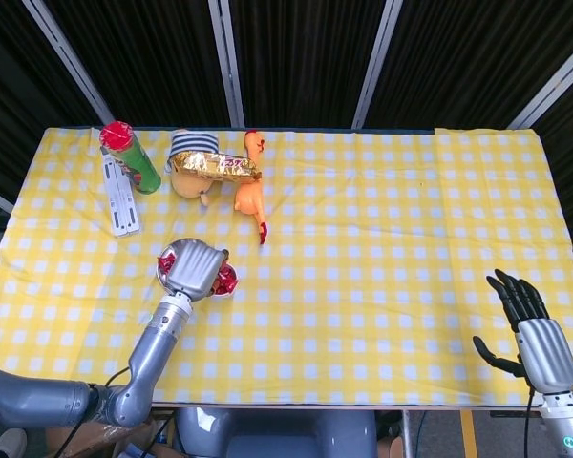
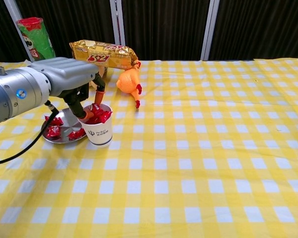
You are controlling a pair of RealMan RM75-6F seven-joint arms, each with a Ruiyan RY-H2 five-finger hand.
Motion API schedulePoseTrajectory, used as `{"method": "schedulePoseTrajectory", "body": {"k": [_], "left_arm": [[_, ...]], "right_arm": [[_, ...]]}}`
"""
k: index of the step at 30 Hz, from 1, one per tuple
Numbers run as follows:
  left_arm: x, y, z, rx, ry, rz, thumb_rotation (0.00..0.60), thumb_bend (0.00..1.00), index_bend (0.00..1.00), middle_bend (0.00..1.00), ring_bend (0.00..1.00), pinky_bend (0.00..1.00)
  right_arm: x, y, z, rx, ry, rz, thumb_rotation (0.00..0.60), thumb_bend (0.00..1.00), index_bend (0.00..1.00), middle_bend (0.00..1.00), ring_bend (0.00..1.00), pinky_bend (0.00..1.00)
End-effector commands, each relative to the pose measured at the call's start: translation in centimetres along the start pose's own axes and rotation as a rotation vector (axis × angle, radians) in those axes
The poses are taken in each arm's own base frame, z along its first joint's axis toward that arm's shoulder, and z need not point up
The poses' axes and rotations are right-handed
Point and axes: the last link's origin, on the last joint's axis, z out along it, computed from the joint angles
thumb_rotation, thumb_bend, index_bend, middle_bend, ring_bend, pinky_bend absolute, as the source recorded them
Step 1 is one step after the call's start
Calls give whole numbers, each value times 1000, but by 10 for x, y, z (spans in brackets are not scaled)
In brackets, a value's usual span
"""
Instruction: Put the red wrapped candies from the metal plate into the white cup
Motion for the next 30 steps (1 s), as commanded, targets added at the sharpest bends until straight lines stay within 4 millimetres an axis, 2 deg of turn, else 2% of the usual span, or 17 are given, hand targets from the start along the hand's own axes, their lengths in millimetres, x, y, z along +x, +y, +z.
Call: {"method": "schedulePoseTrajectory", "body": {"k": [1,11,14,16,19,22,24,27,30], "left_arm": [[2,-3,-2,9,2,-7,600,312,460,941,1000,963],[23,-21,-13,35,67,-65,600,302,393,937,1000,963],[30,-27,-22,38,109,-109,600,301,373,884,960,940],[32,-33,-30,40,141,-139,600,298,360,796,879,881],[32,-48,-51,49,204,-179,600,291,315,592,691,724],[25,-71,-83,71,255,-198,600,267,170,278,357,447],[15,-89,-105,86,265,-171,600,228,43,67,122,225],[0,-118,-141,116,288,-70,600,161,0,0,9,61],[-15,-137,-170,144,298,-44,600,84,0,0,0,24]], "right_arm": [[0,0,0,0,0,-1,600,386,0,0,0,0],[-1,0,-1,0,-1,-5,600,386,0,0,0,0],[0,0,0,-1,0,-8,600,386,0,0,0,0],[0,1,-1,-1,-2,-10,600,385,0,0,0,0],[-1,2,-1,-4,-4,-16,600,386,0,0,0,0],[-2,3,0,-4,-6,-31,600,386,0,0,0,0],[-2,3,0,-4,-3,-44,600,386,0,0,0,0],[1,6,1,-8,23,-92,600,385,0,0,0,0],[1,8,1,-26,30,-127,600,385,0,0,0,0]]}}
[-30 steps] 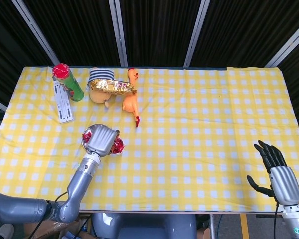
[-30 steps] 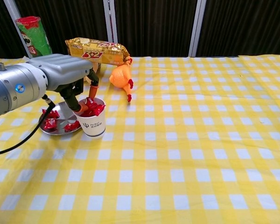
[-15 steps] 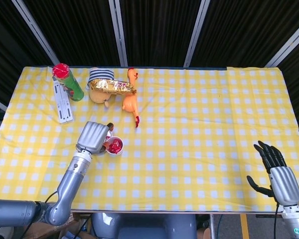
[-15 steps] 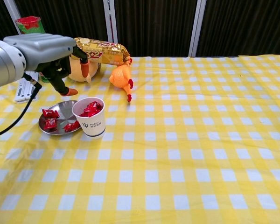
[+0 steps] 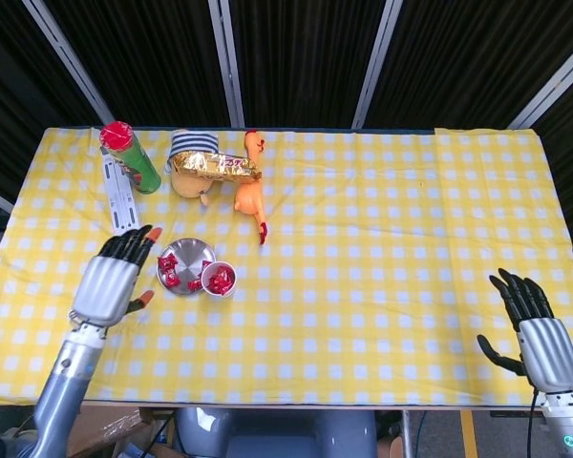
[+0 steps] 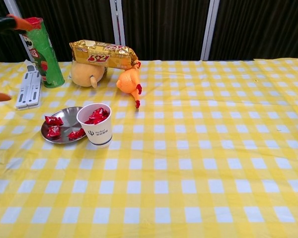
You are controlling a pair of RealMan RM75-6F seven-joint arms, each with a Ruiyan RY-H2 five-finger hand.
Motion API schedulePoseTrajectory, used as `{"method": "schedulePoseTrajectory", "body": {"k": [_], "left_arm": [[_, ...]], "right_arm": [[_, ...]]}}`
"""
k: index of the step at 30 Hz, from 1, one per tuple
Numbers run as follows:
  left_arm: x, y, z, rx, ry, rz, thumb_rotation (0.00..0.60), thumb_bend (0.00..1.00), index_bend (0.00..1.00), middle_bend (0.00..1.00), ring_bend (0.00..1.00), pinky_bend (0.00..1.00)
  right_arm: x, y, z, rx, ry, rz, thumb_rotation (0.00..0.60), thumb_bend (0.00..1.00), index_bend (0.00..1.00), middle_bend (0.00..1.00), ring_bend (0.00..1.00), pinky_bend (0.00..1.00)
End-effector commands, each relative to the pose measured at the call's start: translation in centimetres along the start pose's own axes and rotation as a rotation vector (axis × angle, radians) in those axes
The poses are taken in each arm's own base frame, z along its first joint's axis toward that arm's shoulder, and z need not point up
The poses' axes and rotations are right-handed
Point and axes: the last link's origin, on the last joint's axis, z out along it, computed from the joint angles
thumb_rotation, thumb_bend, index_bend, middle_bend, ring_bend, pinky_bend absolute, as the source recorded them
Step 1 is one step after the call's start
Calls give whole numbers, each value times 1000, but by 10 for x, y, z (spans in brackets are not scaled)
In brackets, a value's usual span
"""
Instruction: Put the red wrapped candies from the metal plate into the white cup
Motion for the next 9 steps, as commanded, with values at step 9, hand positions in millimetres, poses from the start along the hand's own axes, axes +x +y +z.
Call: {"method": "schedulePoseTrajectory", "body": {"k": [9], "left_arm": [[-6,-84,-108,130,31,56,600,65,0,0,0,0]], "right_arm": [[-2,2,-2,-34,22,-90,600,385,0,0,0,0]]}}
